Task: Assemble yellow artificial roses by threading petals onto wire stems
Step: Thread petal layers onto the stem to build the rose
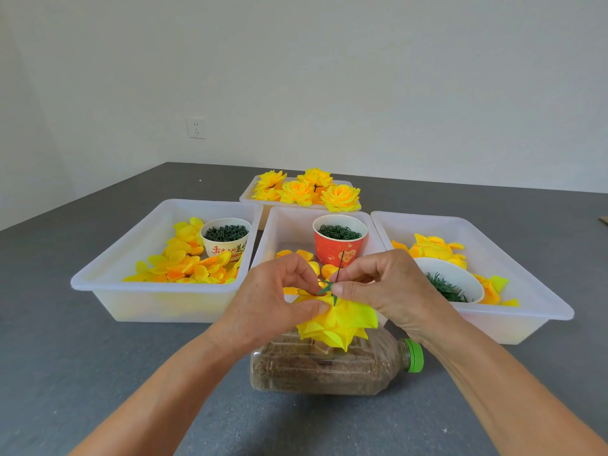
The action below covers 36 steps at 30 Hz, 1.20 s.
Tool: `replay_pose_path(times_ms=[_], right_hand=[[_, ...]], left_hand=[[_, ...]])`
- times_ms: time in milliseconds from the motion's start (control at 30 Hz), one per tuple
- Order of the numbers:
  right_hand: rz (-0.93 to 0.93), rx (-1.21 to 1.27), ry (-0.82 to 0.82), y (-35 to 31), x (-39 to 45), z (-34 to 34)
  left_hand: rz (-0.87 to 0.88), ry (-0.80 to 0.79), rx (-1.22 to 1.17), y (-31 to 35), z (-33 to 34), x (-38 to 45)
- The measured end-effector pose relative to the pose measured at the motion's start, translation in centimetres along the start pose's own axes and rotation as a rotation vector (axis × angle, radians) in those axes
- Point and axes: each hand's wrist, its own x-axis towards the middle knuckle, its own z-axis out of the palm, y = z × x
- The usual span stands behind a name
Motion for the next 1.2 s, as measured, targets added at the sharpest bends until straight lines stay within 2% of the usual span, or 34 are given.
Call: replay_pose_path(times_ms=[100, 600, 867, 1200], right_hand=[[-0.008, -0.078, -0.018, -0.1, 0.2, -0.1], [0.048, -0.039, -0.076, -0.1, 0.4, -0.3], [0.022, -0.059, -0.005, 0.1, 0.2, -0.5], [0.077, -0.114, -0.101, -0.1, 0.6, -0.4]], left_hand=[[-0.007, -0.001, 0.017, 0.0, -0.1, 0.1], [-0.008, -0.004, 0.09, 0.6, 0.0, -0.1], [0.118, 0.111, 0.083, 1.4, 0.6, 0.5], [0.084, 0.016, 0.171, 1.3, 0.4, 0.9]])
